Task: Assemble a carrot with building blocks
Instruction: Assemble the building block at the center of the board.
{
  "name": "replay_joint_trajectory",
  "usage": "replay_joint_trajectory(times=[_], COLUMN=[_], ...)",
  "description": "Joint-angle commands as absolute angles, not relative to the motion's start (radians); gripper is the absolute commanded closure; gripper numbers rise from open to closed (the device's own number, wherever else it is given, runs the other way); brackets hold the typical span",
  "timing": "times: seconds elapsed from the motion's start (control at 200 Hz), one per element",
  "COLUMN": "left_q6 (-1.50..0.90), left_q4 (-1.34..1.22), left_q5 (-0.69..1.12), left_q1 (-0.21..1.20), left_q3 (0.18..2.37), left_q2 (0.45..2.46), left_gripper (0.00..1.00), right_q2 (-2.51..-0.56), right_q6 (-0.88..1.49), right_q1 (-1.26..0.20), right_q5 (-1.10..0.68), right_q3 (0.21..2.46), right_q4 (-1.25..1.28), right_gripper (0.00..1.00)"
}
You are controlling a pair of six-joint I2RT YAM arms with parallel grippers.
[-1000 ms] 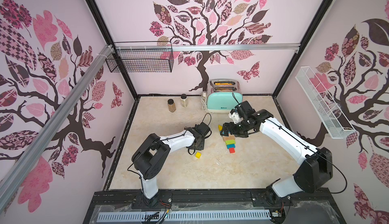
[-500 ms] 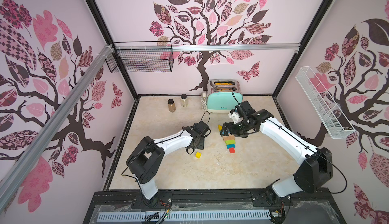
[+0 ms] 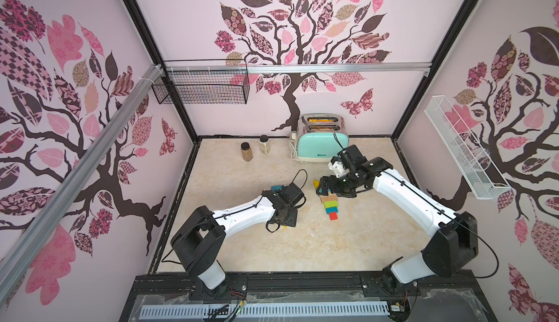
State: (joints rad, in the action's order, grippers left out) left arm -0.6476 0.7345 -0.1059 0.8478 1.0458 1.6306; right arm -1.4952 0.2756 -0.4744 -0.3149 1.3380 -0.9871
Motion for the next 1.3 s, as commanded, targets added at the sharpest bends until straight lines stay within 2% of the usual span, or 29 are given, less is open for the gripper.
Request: replay_joint_trajectory(times=[0.0, 0.335, 0.645, 0.845, 1.295], left_q6=[-0.667, -0.629, -0.63, -0.633, -0.609], left_q4=[0.719, 0.668, 0.66, 0.663, 0.648], left_q5=[-0.103, -0.115, -0.14, -0.149, -0.135], left_q1=[0.847, 0.847, 0.847, 0.847, 0.772], left_q3=[1.034, 1.013, 1.018, 1.014, 1.003], left_q2=[1.647, 1.703, 1.735, 1.734, 1.704], left_gripper=[0.31, 0.35, 0.6, 0.7, 0.73], right_q2=[-1.497, -1.504, -1.503, -1.506, -1.509], right_q6=[0.277, 0.275, 0.275, 0.275, 0.276], right_q1=[-0.479, -0.48, -0.479, -0.479, -0.482], right_q5=[-0.319, -0.329, -0.33, -0.333, -0.331], right_q3=[1.347, 1.349, 1.35, 1.351, 1.348], right_q4=[-0.992, -0.986, -0.986, -0.985, -0.983], right_gripper=[0.01, 0.01, 0.01, 0.01, 0.01])
